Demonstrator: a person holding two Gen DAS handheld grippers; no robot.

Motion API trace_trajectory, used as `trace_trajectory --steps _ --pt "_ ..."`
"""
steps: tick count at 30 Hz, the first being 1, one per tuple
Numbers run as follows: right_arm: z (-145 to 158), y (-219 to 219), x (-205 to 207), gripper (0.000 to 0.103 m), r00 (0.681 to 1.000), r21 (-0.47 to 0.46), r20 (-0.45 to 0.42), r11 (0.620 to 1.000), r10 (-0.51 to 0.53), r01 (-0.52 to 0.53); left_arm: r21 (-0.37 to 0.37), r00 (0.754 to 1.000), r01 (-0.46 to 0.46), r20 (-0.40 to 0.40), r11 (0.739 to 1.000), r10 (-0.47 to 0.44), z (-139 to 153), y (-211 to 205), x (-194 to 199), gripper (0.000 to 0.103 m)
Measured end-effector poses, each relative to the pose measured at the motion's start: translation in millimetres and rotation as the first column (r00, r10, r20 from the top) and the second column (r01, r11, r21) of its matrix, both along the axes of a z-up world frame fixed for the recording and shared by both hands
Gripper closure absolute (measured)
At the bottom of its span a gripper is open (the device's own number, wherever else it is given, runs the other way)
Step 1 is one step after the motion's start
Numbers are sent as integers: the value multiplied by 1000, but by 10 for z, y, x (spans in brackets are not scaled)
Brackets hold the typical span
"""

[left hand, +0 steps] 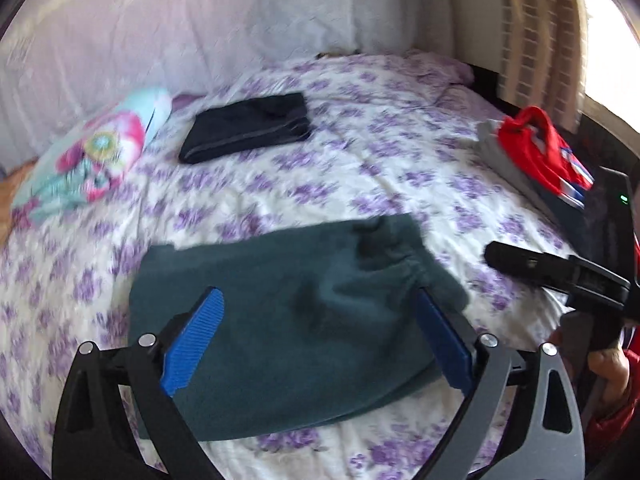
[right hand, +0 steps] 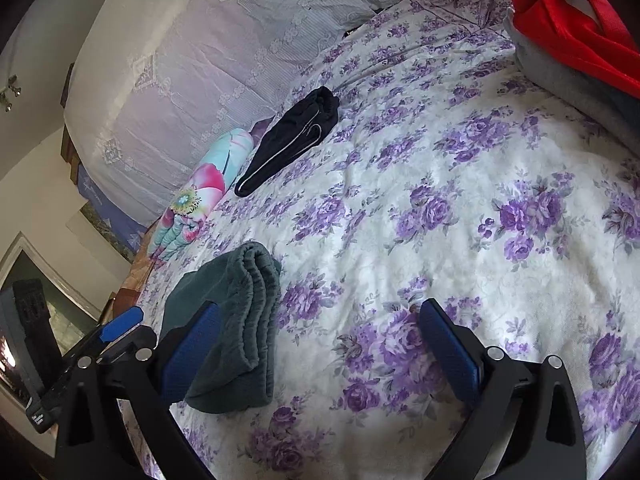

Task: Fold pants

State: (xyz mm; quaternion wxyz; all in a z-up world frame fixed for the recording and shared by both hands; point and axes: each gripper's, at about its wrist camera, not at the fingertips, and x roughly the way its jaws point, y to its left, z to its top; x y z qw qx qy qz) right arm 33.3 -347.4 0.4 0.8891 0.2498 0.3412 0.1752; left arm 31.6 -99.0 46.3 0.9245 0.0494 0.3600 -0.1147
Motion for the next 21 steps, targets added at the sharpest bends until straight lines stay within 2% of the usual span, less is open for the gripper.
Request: trace_trajectory --steps 3,6,7,9,11,12,14,17,19,21 --pt "120 169 64 3 999 -54 6 998 36 -36 4 998 -21 -62 1000 21 -219 102 75 10" --pt "246 450 225 3 995 -176 -4 980 97 -97 61 994 -33 -102 998 39 -489 172 118 8" --pt "249 559 319 3 991 -220 -19 967 129 -130 35 993 -35 -112 999 39 -559 221 137 7" --pt "129 783 595 3 981 -338 -99 922 165 -189 -36 991 -39 -129 999 34 -579 331 169 5" --pt "-82 930 818 3 972 -454 -161 862 169 -225 -43 991 -51 -127 998 46 -531 392 183 5" --pt "-80 982 827 3 976 -492 -118 842 185 -219 -39 991 -59 -121 998 54 -522 426 183 5" --pt "-13 975 815 3 978 -496 -121 843 171 -209 -47 992 -91 -93 995 87 -443 568 150 5" --pt "187 883 642 3 993 -500 -10 859 118 -107 -105 985 -161 -80 981 153 -323 958 119 5" --pt "374 947 561 3 987 -462 46 880 151 -113 -133 970 -235 -95 963 224 -304 1247 173 5" --pt "467 1155 599 3 979 -510 40 847 198 -150 -151 947 -309 -140 939 289 -333 1503 323 6"
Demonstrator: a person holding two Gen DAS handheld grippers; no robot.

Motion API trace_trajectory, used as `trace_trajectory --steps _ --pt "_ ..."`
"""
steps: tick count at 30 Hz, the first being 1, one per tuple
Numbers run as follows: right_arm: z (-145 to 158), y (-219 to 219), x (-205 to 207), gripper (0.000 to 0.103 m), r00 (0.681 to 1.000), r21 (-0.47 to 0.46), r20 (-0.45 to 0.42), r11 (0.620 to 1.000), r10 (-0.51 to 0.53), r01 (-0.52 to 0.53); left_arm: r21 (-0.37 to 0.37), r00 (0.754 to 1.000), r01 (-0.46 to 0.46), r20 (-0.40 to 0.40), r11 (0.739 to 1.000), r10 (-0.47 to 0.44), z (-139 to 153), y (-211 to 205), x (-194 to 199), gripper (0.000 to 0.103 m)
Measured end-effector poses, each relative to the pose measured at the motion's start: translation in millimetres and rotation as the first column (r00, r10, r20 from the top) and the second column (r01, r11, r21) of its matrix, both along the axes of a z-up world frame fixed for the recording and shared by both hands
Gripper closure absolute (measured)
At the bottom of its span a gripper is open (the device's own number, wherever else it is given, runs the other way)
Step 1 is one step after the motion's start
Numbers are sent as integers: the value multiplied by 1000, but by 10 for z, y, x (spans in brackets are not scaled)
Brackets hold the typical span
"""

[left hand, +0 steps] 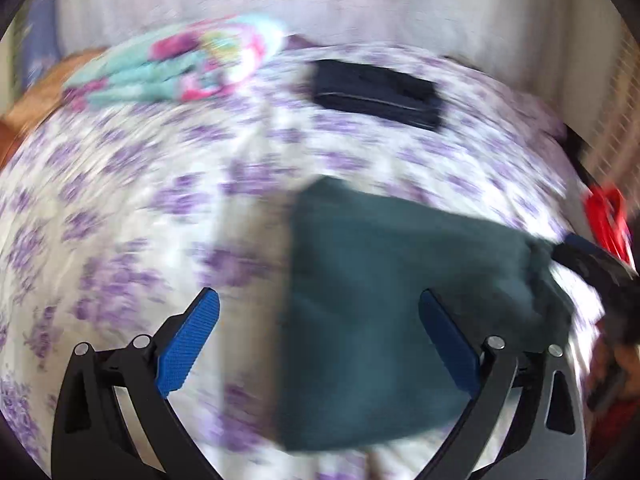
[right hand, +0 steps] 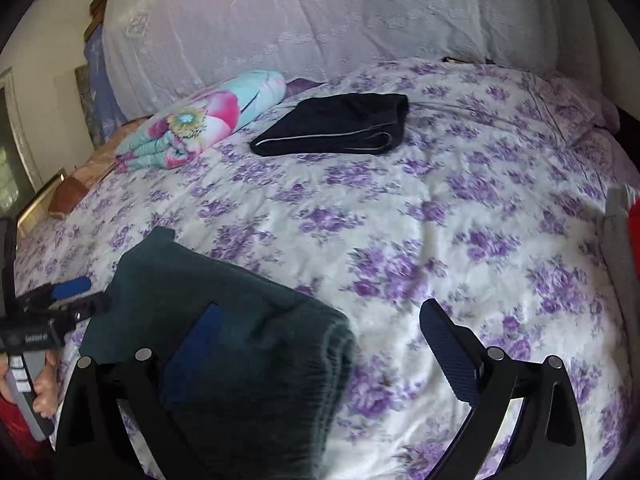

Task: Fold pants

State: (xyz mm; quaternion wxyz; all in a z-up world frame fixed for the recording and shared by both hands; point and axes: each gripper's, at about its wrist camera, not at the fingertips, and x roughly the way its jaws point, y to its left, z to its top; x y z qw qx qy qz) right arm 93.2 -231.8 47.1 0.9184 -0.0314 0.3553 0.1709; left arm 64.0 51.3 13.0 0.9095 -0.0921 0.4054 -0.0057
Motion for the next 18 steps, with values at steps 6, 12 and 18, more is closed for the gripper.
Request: trace_trajectory --steps 6,12,18 --pt "-394 528 237 3 998 -261 -44 964 43 -53 31 993 23 -119 999 -19 -196 119 623 4" --pt "-149 189 127 3 998 -85 -4 995 -60 60 -10 994 27 -104 1000 -28 -290 222 869 4" --pt "-27 897 -420 3 969 -52 0 968 246 -246 -118 1000 -8 -24 993 6 -142 511 811 4"
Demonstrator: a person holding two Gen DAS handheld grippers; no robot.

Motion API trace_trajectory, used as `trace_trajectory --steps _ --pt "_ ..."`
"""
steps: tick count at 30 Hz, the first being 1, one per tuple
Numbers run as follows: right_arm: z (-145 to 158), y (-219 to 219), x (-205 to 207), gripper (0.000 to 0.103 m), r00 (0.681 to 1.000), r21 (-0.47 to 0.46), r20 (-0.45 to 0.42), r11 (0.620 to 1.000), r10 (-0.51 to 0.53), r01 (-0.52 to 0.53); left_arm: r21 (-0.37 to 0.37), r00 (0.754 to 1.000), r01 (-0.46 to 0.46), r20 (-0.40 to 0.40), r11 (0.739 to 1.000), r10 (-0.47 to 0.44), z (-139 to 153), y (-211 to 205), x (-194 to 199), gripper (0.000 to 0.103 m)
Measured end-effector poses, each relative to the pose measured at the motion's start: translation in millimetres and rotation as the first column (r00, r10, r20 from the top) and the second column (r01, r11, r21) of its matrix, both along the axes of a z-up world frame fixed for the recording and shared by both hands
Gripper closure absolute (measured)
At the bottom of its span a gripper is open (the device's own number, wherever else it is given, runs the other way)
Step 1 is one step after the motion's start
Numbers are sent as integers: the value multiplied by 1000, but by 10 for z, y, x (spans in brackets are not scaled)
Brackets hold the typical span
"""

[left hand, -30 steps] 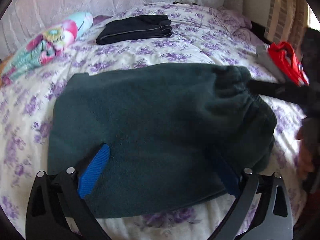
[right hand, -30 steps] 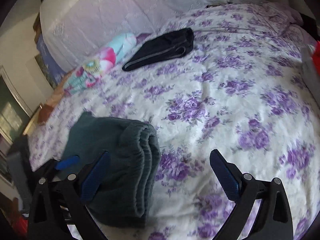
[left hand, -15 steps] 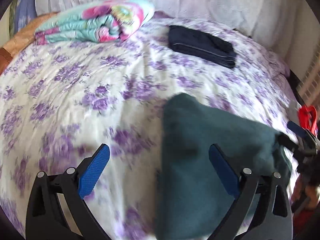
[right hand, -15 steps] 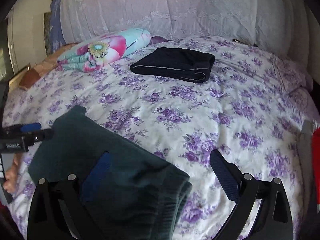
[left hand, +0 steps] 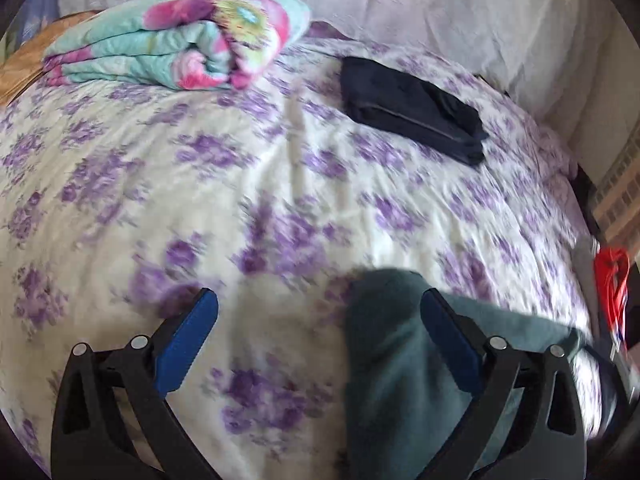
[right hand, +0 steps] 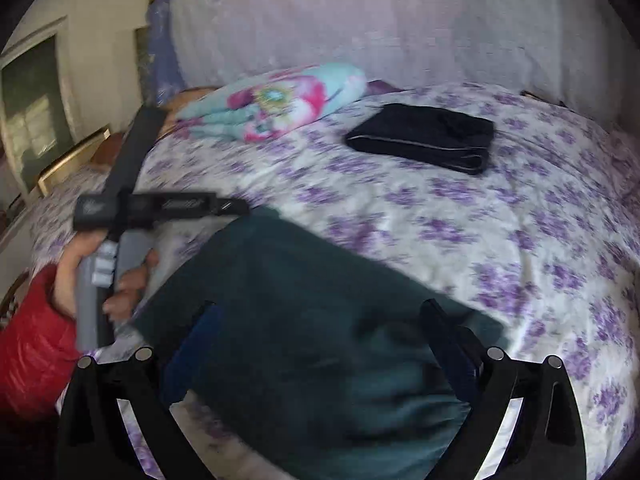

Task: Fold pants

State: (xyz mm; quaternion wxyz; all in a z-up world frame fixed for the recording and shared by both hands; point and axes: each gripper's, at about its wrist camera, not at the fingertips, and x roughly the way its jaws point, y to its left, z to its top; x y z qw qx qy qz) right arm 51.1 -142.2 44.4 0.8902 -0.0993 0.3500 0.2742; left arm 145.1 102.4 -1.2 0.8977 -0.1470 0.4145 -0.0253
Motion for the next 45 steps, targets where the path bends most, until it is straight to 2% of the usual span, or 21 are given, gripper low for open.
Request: trace_trajectory --steps 2,4,5,7,8,10,14,17,19,22,25,28,31,35,42,45 --pt "-118 354 -114 3 995 -75 -20 992 98 -99 -5 1000 -3 -14 1000 3 -32 80 19 5" --pt "-276 660 -168 3 992 -172 1 977 128 -126 18 1000 24 -17 1000 -24 -43 53 52 5" --pt "-404 792 -159 3 993 -232 -4 966 117 -115 66 999 34 -15 997 -33 -51 -5 51 5" --pt "-520 895 -173 3 991 -281 -26 951 128 -130 157 999 46 -21 987 -44 -90 -116 72 5" --pt "-493 890 -197 3 991 -275 -13 953 133 -131 211 999 51 -21 976 -47 -111 -185 72 5" --pt "-468 824 -191 3 988 -231 -64 961 141 -152 248 999 47 -11 968 -46 -101 -229 54 5" --pt "-305 686 -271 3 992 -151 -8 980 130 -129 240 999 3 47 971 -14 -3 -167 -43 5" --pt "-158 608 -249 3 995 -91 52 993 80 -75 217 998 -17 66 976 3 48 -109 -131 5" --pt "-206 582 -122 3 999 -115 30 993 32 -28 213 998 -17 65 977 3 44 -105 -151 5" --pt "-413 602 -23 3 999 -172 -51 985 1 -10 233 997 -6 70 972 -11 46 -156 -181 5" --pt "-406 597 -30 3 999 -167 -39 986 8 -15 266 998 2 53 964 -17 3 -207 -149 5" --pt "-337 498 -50 3 1000 -120 -26 993 1 -5 267 999 2 48 964 -15 -12 -205 -142 5" --pt "-199 266 -229 3 999 -66 33 997 -42 44 265 998 -11 63 964 -6 13 -195 -175 5" --pt "-140 -76 -194 3 986 -107 83 983 -143 151 276 997 -4 76 961 -18 41 -236 -251 5" --pt "-291 -557 -31 3 968 -64 20 966 -250 251 286 995 23 83 958 -49 36 -330 -482 5" --pt "-475 -631 81 3 963 -57 -87 967 -253 249 283 995 34 78 959 -58 10 -350 -583 5"
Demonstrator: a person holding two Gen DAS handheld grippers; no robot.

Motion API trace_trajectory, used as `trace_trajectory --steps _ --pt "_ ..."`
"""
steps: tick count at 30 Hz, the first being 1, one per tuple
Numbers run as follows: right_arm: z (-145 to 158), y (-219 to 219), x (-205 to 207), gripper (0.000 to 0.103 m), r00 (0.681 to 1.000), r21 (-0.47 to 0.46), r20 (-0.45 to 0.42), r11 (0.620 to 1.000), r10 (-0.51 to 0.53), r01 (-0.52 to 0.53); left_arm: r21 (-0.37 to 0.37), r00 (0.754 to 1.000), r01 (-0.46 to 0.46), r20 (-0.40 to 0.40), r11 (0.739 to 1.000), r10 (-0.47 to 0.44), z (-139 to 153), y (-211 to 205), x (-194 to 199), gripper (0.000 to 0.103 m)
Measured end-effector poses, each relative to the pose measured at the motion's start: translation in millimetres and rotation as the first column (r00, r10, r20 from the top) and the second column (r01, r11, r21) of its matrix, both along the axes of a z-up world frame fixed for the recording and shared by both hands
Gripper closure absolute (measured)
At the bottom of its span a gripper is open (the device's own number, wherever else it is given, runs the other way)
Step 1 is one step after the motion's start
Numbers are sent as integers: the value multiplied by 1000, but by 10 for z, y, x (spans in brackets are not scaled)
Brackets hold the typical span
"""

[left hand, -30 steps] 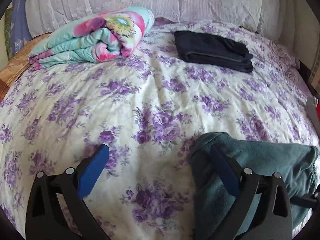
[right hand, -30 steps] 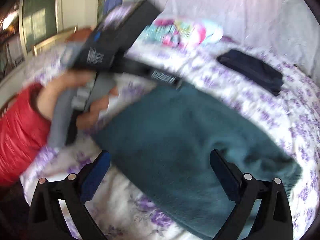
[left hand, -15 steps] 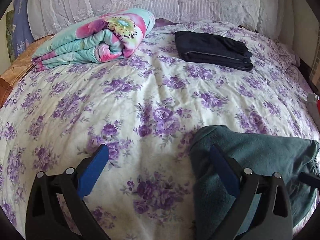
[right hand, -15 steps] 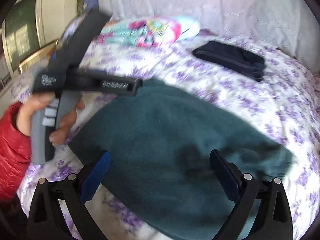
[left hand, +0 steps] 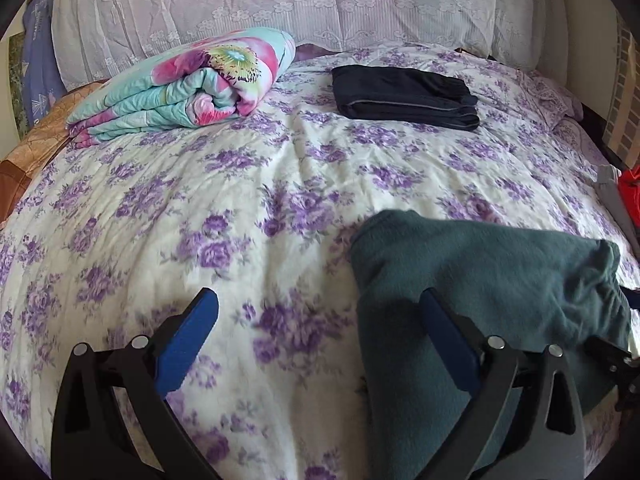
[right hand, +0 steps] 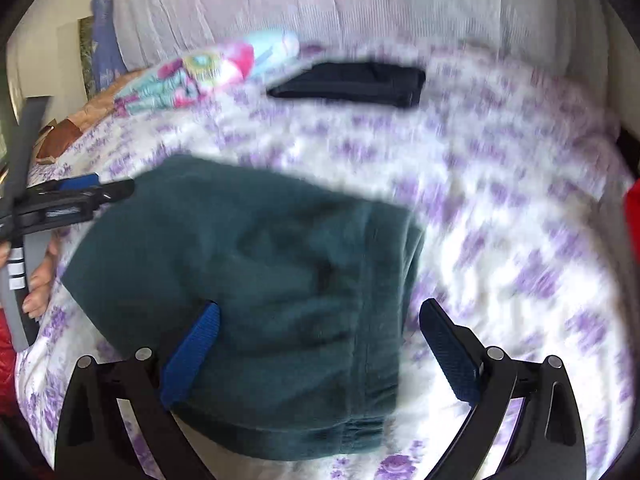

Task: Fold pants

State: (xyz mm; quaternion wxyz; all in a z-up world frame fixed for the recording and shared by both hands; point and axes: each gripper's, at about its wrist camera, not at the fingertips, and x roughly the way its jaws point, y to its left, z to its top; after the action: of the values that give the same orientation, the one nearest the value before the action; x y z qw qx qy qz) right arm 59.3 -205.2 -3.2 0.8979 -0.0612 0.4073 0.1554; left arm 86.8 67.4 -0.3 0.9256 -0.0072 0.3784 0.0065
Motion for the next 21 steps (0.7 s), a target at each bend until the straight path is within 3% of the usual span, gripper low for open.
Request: trace_trajectory --steps 3,9,21 --pt "-18 -89 26 3 1000 70 -29 998 0 2 6 999 -2 -32 1000 3 -75 -21 -59 5" --pt "-50 -84 25 3 999 90 -42 996 3 1 -30 998 -14 -67 999 12 -146 28 -89 5" --pt "-25 -177 29 3 999 154 -48 988 9 -2 -87 1000 -1 -31 996 -2 -115 44 -243 5"
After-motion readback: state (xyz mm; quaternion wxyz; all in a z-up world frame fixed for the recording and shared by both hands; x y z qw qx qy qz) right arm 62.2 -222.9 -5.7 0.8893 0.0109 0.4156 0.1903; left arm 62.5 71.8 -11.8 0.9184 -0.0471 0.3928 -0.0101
